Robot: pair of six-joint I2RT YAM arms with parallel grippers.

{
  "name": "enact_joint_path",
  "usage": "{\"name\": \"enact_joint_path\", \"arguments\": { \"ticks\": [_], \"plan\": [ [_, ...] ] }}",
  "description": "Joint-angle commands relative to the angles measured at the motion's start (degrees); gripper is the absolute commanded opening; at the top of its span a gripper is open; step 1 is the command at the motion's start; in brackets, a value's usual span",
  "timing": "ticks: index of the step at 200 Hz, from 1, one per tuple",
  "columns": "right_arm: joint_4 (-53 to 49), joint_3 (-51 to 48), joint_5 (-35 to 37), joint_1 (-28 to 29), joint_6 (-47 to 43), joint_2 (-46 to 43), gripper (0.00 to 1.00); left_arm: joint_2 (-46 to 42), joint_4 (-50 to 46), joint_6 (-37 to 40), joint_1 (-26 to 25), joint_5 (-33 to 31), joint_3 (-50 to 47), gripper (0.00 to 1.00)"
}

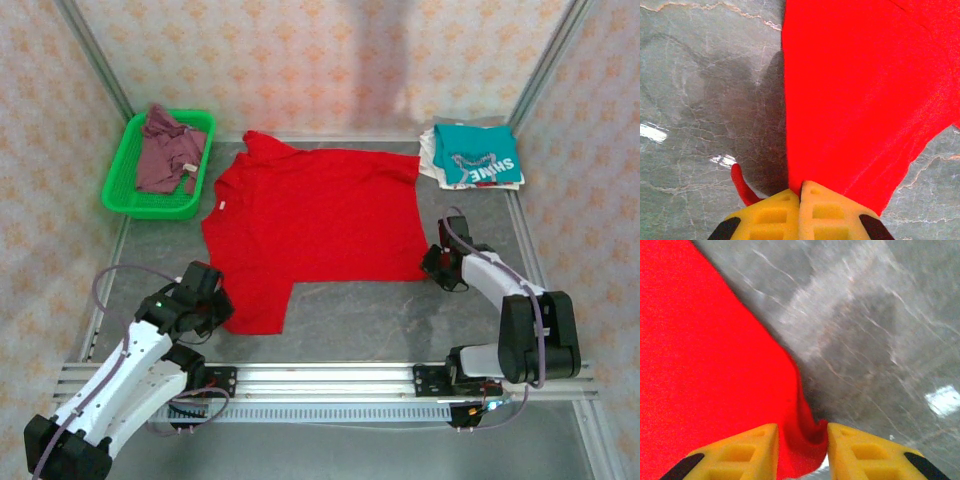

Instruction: Fold and stack the t-shirts

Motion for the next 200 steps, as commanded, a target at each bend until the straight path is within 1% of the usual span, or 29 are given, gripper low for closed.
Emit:
{"name": "enact_joint_path", "arguments": {
  "ticks": [1, 37, 68, 87, 97, 131, 149, 183, 200],
  "plan": [
    [1.45, 1.46, 0.03, 0.23, -0.66, 0.85, 0.31, 0.48, 0.75, 0.77, 0.46, -2.43, 0.14, 0.00],
    [3.02, 0.59, 0.22, 0.23, -0.66, 2.85, 0.30, 0.31, 0.83, 0.85, 0.46, -2.79, 0.05, 0.00],
    [2.92, 0.11, 0.38, 0.19, -0.66, 2.70, 0.27, -0.17, 1.44, 0.56, 0.63, -3.39, 0.01, 0.00],
    [2.41, -0.30, 0.48, 0.23, -0.55, 1.73, 0.20, -0.47, 1.59, 0.35, 0.79, -3.65, 0.09, 0.00],
    [1.70, -0.45, 0.51, 0.23, -0.52, 0.86, 0.18, -0.86, 1.04, 0.20, 0.85, -3.93, 0.46, 0.00],
    [0.23, -2.29, 0.50, 0.17, 0.20, -3.86, 0.05, -4.79, -0.80, 0.33, 0.81, -5.22, 1.55, 0.00],
    [-0.22, -3.25, -0.66, 0.20, 0.54, -5.69, 0.00, -6.90, -0.50, 0.11, 0.81, -3.92, 1.37, 0.00],
    [-1.74, -4.41, -1.42, 0.23, 1.20, -9.40, 0.00, -8.20, -1.52, -0.10, 0.75, -0.29, 2.65, 0.00],
    [-3.21, -4.51, -1.52, 0.23, 1.64, -12.07, 0.00, -9.26, -3.51, -0.27, 0.72, -0.08, 4.58, 0.00]
  ]
}}
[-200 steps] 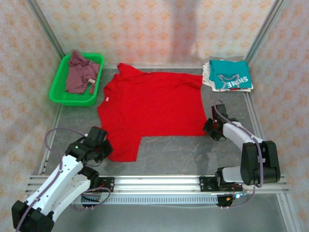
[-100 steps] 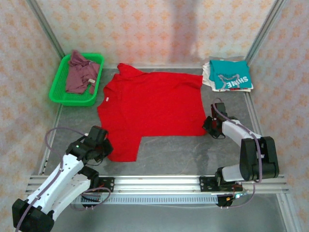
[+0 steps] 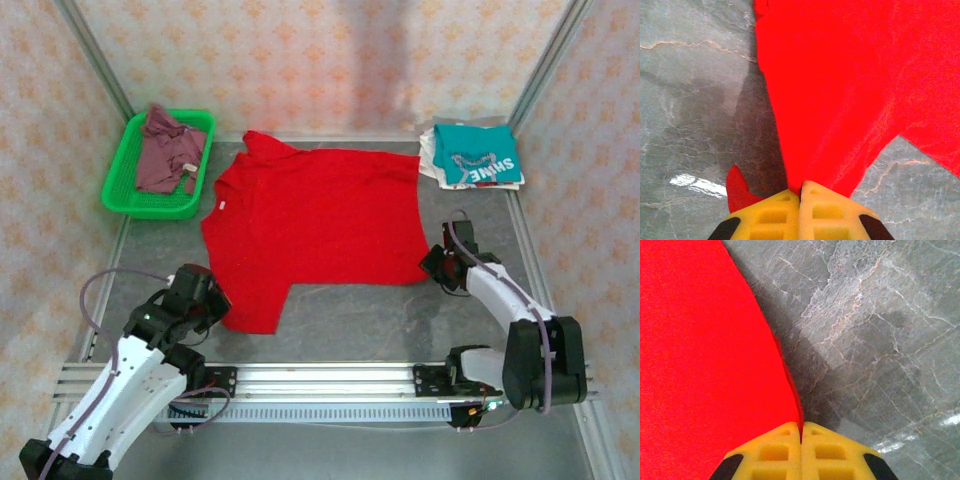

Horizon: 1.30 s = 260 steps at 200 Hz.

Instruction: Fold and stack the t-shirts

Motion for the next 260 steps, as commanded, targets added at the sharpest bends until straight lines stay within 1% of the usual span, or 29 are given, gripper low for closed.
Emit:
{"name": "enact_joint_path", "arguments": {
  "ticks": [1, 24, 37, 58, 79, 90, 124, 147, 152, 156, 167, 198, 260],
  "plan": [
    [-3.34, -0.88, -0.15, 0.23, 1.18, -3.62, 0.00, -1.75, -4.01, -0.19, 0.35, 0.88, 3.68, 0.00],
    [-4.17, -0.80, -0.47, 0.16, 2.00, -6.39, 0.00, -3.48, -5.50, -0.14, 0.35, 0.22, 7.48, 0.00],
    [-4.66, -0.09, -0.25, 0.21, 2.11, -6.90, 0.00, -2.62, -5.36, 1.31, 0.35, -0.41, 9.77, 0.00],
    [-4.52, 1.70, 0.18, 0.18, 1.61, -5.47, 0.00, 5.89, -6.27, 5.52, 0.48, -1.96, 15.76, 0.00],
    [-3.84, 4.23, 1.11, 0.15, 0.97, -2.40, 0.00, 13.25, -3.78, 8.93, 1.35, -3.13, 20.22, 0.00],
    [-3.40, 5.82, 1.41, 0.05, 0.42, -0.79, 0.00, 16.35, -2.73, 11.12, 3.57, -2.81, 22.24, 0.00],
    [-3.16, 11.66, 2.15, -0.63, -1.20, 5.32, 0.00, 24.83, -1.29, 18.42, 11.59, 1.25, 26.70, 0.00],
    [-4.09, 15.53, 2.38, -1.00, -2.50, 9.37, 0.00, 30.02, -1.20, 22.47, 14.83, 1.57, 29.78, 0.00],
    [-4.36, 16.35, 2.46, -1.09, -2.67, 10.35, 0.00, 31.18, -0.83, 22.60, 15.62, 1.87, 30.25, 0.00],
    [-4.47, 16.91, 2.48, -1.09, -2.79, 11.18, 0.00, 32.18, -0.60, 24.42, 16.13, 2.32, 30.75, 0.00],
    [-4.47, 18.33, 2.35, -1.16, -3.14, 13.01, 0.00, 35.22, -0.56, 26.12, 17.23, 3.28, 32.60, 0.00],
    [-4.76, 21.74, 2.05, -1.40, -3.59, 17.76, 0.00, 43.47, -1.89, 29.85, 17.57, 3.21, 39.24, 0.00],
    [-4.78, 25.93, 2.68, -1.44, -3.16, 22.57, 0.00, 50.78, -3.26, 32.39, 17.60, 0.42, 46.90, 0.00]
  ]
}}
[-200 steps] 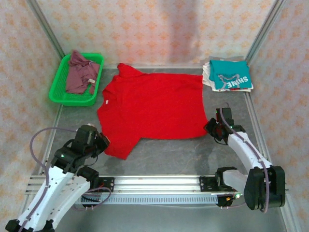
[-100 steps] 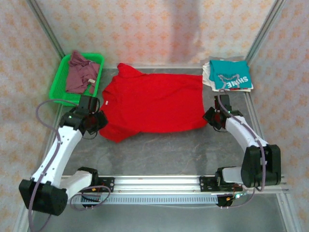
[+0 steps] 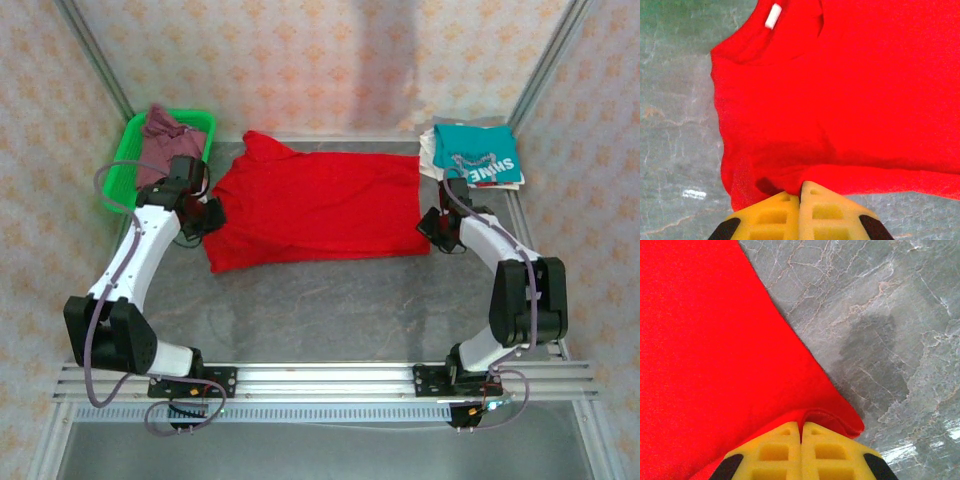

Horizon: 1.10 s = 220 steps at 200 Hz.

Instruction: Fold and stack the t-shirts

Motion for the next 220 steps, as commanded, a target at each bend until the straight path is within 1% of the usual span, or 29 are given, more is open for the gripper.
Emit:
{"name": "enact_joint_path", "arguments": {
  "ticks": [1, 49, 76, 94, 103, 116, 121, 129, 137, 150, 163, 169, 179, 190, 201, 220],
  "plan": [
    [-1.35, 3.02, 2.01, -0.45, -0.65, 1.75, 0.00, 2.23, -1.58, 2.86, 0.43, -2.35, 3.43, 0.00],
    [-1.40, 5.85, 1.24, -0.67, -0.38, 5.15, 0.00, 7.77, -2.28, 4.73, 0.50, -4.37, 7.85, 0.00],
    [-1.18, 7.67, 1.45, -0.67, -0.05, 7.38, 0.00, 11.59, -1.57, 5.00, 0.64, -4.17, 11.03, 0.00],
    [-1.25, 10.35, 1.09, -0.67, 0.29, 9.70, 0.00, 15.82, -1.74, 5.00, 0.73, -3.59, 15.61, 0.00],
    [-1.36, 12.25, 0.97, -0.67, 0.58, 11.06, 0.04, 18.68, -2.10, 5.06, 0.68, -3.61, 18.99, 0.00],
    [-2.28, 15.79, 1.29, -0.76, 0.75, 13.34, 0.07, 23.37, -2.64, 5.09, 0.69, -3.38, 24.98, 0.00],
    [-2.71, 17.30, 1.40, -0.76, 0.77, 14.28, 0.11, 25.33, -2.74, 5.30, 0.68, -3.31, 27.37, 0.07],
    [-3.79, 19.77, 1.67, -0.89, 0.90, 15.66, 0.21, 28.94, -3.83, 5.43, 0.68, -3.76, 31.91, 0.24],
    [-4.72, 22.21, 1.78, -1.09, 0.94, 17.01, 0.27, 33.01, -5.45, 5.74, 0.69, -4.11, 37.15, 0.34],
    [-5.75, 25.09, 1.71, -1.52, 1.02, 18.03, 0.29, 37.37, -7.70, 5.88, 0.70, -4.94, 44.25, 0.35],
    [-6.51, 26.36, 1.81, -1.77, 0.81, 17.54, 0.33, 38.63, -8.84, 5.38, 0.68, -5.00, 47.50, 0.37],
    [-6.65, 26.19, 2.03, -1.82, 0.59, 16.66, 0.35, 37.88, -8.42, 5.00, 0.69, -4.64, 47.08, 0.39],
    [-5.89, 24.54, 1.64, -1.82, 0.25, 14.71, 0.35, 34.68, -5.95, 4.36, 0.47, -4.17, 42.72, 0.40],
    [-3.67, 21.21, -0.27, -1.77, -0.39, 11.84, 0.35, 29.28, -1.41, 3.45, -0.01, -3.26, 34.58, 0.40],
    [0.02, 16.51, -3.16, -1.49, -1.26, 8.79, 0.35, 23.23, 3.01, 2.46, -0.52, -2.08, 25.43, 0.43],
    [4.64, 8.46, -5.42, -0.39, -3.04, 3.84, 0.35, 16.59, 6.83, 0.79, -0.73, -0.28, 12.91, 0.45]
  ]
}}
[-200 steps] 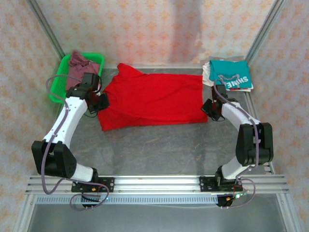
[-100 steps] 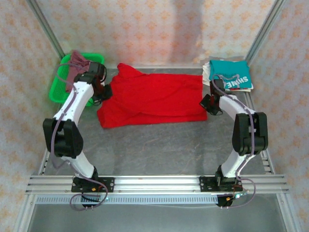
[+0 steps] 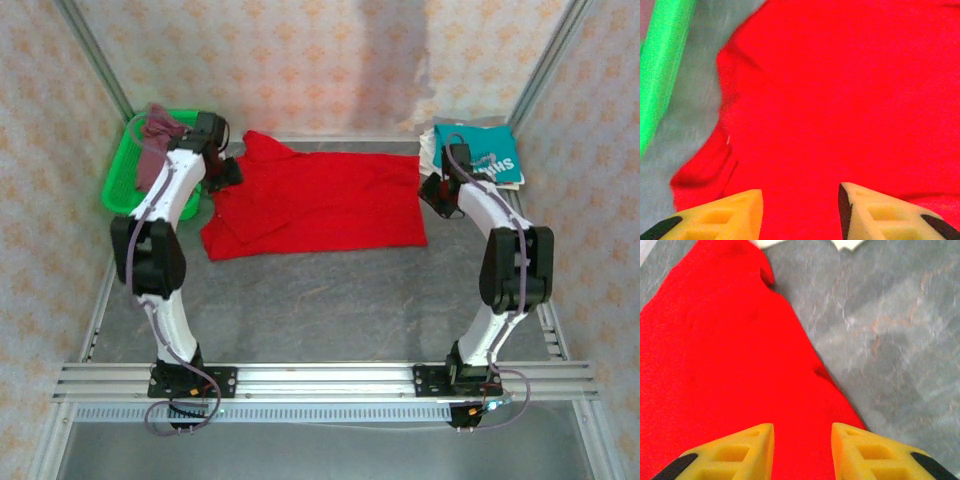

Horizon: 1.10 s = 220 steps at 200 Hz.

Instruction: Fold and stack the t-shirts

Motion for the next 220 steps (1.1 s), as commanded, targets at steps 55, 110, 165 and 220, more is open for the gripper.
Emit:
{"name": "enact_joint_path", "arguments": {
  "ticks": [55, 110, 165, 220],
  "plan": [
    [11.11, -16.51, -1.78, 5.60, -6.69, -9.60, 0.36, -11.37, 12.20, -4.05, -0.73, 6.37, -26.22, 0.49],
    [10.20, -12.59, -0.67, 7.74, -6.70, -7.19, 0.36, -3.70, 18.63, -5.24, -1.69, 7.34, -26.55, 0.50],
    [9.63, -13.11, 0.63, 7.92, -6.78, -8.40, 0.36, 1.58, 20.21, -5.28, -1.87, 5.09, -24.15, 0.28],
    [8.84, -13.29, 1.26, 7.91, -6.69, -9.14, 0.36, -0.48, 19.21, -5.75, -3.00, 1.65, -23.35, 0.00]
  ]
}}
